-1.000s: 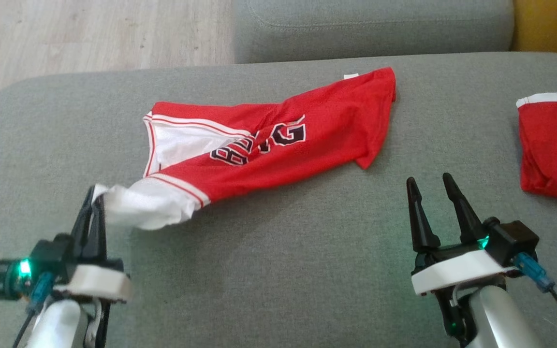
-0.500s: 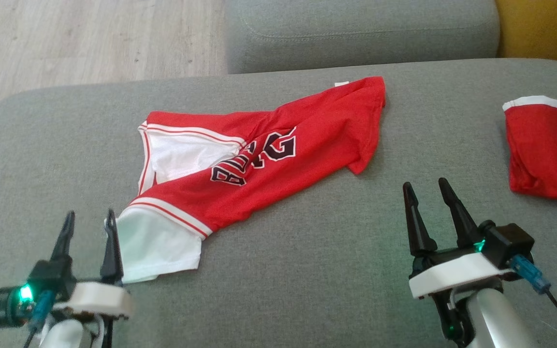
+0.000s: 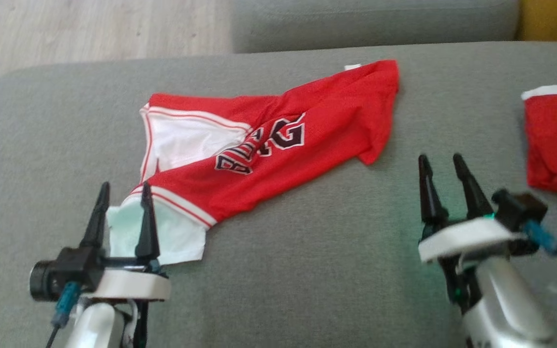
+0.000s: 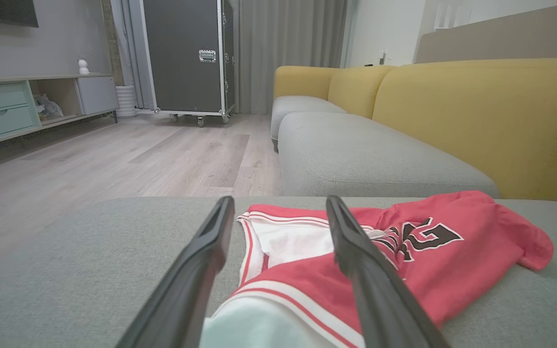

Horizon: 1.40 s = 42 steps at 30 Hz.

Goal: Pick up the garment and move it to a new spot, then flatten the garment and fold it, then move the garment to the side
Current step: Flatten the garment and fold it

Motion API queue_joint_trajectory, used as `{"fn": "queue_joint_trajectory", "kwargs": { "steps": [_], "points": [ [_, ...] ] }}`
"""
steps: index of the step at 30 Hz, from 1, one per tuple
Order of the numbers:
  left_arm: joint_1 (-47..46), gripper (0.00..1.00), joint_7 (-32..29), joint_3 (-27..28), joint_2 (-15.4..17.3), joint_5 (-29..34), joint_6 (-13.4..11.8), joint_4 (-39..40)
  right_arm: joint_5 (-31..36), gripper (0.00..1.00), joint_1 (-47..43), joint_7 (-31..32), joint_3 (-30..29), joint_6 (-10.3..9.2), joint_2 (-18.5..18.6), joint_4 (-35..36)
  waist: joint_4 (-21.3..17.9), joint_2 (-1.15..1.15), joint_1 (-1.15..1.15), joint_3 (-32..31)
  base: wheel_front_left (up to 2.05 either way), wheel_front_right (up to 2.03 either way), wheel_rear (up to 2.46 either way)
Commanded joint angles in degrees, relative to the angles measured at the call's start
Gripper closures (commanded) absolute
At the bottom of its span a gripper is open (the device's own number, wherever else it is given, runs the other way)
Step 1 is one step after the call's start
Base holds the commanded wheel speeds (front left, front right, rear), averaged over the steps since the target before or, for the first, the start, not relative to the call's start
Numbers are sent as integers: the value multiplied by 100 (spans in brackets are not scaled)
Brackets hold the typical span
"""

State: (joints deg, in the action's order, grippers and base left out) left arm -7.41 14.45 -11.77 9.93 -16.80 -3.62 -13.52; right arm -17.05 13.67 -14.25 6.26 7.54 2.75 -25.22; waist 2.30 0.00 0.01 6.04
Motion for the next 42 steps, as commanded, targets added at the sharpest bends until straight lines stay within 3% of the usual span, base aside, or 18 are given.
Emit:
{"fn": "queue_joint_trajectory", "kwargs": {
  "steps": [1, 12, 19, 20, 21, 22, 32, 42],
  "points": [
    [-325, 0, 53, 157, 53, 64, 26, 184, -84, 0, 381, 54, 78, -5, 12, 31, 137, 0, -1, 127, 0, 0, 0],
    [-761, 0, 54, 39, -297, 277, 322, -36, -1162, 0, 2327, 1297, -597, -5, 12, -2655, 827, 0, -1, 603, 0, 0, 0],
    [-898, 0, 54, 86, -444, 369, 424, -140, -1294, 0, 3093, 1519, -659, -5, 30, -3634, 1038, 0, -1, 759, 0, 0, 0],
    [-907, 0, 54, 99, -462, 379, 429, -144, -1268, 18, 3165, 1516, -618, -5, 46, -3703, 1048, 0, -1, 773, 0, 0, 0],
    [-915, 0, 54, 115, -478, 387, 436, -147, -1225, 68, 3230, 1503, -550, -5, 70, -3751, 1053, 0, -1, 784, 0, 0, 0],
    [-920, 0, 54, 134, -493, 394, 441, -150, -1149, 100, 3287, 1453, -441, -5, 106, -3765, 1052, 0, -1, 793, 0, 0, 0],
    [-744, 0, 54, 475, -591, 464, 498, -166, -544, 100, 3192, 643, 1038, -5, 696, -3162, 605, 0, -1, 385, 0, 0, 0],
    [-255, 0, 54, 666, -661, 520, 524, -89, -328, 100, 2573, 1073, 1530, -5, 1273, -2214, 148, 0, -1, -249, 0, 0, 0]
  ]
}}
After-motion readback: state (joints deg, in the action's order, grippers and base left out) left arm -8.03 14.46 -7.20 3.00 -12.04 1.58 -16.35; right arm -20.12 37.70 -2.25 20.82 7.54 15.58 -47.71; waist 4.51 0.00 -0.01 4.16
